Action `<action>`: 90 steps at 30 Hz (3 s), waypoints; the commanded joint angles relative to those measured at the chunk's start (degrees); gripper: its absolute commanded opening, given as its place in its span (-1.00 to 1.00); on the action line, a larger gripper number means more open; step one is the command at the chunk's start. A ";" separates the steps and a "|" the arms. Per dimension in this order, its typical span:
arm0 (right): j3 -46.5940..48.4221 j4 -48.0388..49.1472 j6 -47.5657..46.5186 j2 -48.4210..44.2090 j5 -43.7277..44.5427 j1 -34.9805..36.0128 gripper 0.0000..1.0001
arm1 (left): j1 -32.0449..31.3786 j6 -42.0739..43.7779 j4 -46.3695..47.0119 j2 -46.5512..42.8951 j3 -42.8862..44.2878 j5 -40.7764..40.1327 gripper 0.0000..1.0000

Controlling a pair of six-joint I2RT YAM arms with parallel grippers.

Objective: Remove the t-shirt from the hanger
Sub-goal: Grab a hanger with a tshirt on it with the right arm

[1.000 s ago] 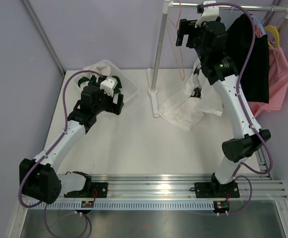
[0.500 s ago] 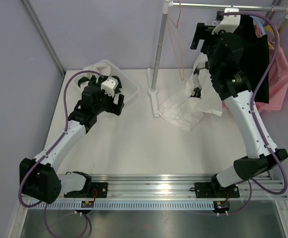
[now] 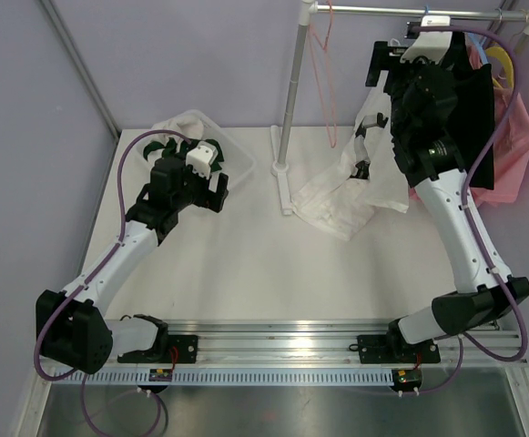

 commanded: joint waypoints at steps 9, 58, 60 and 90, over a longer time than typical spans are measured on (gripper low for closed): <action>25.45 -22.87 7.70 14.34 -6.25 -9.65 0.92 | -0.28 0.97 1.78 0.91 1.69 -0.45 0.97; 28.80 -12.06 10.34 25.34 -7.41 -14.23 -0.70 | -0.64 1.41 1.34 2.23 2.13 0.95 0.97; 28.09 -11.45 10.34 24.99 -6.97 -14.23 -0.74 | -0.72 1.59 1.34 2.23 2.13 0.95 0.97; 29.84 -12.24 14.20 18.49 -14.17 -14.06 -1.00 | -1.16 2.03 1.17 0.65 1.60 0.43 0.97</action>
